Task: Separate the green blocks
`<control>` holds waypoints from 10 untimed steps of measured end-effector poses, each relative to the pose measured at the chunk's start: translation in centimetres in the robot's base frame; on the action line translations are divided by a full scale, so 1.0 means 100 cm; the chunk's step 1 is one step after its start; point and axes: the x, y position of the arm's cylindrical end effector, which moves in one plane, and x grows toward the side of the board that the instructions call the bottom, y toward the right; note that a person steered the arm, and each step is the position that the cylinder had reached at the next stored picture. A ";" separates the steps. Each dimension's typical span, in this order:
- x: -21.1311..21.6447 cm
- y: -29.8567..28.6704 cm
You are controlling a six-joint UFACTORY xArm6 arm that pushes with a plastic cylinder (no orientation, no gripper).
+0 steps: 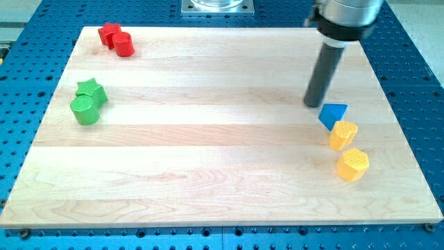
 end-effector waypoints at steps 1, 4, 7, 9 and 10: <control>0.004 -0.088; 0.036 0.030; 0.014 0.171; 0.038 0.109; 0.038 0.093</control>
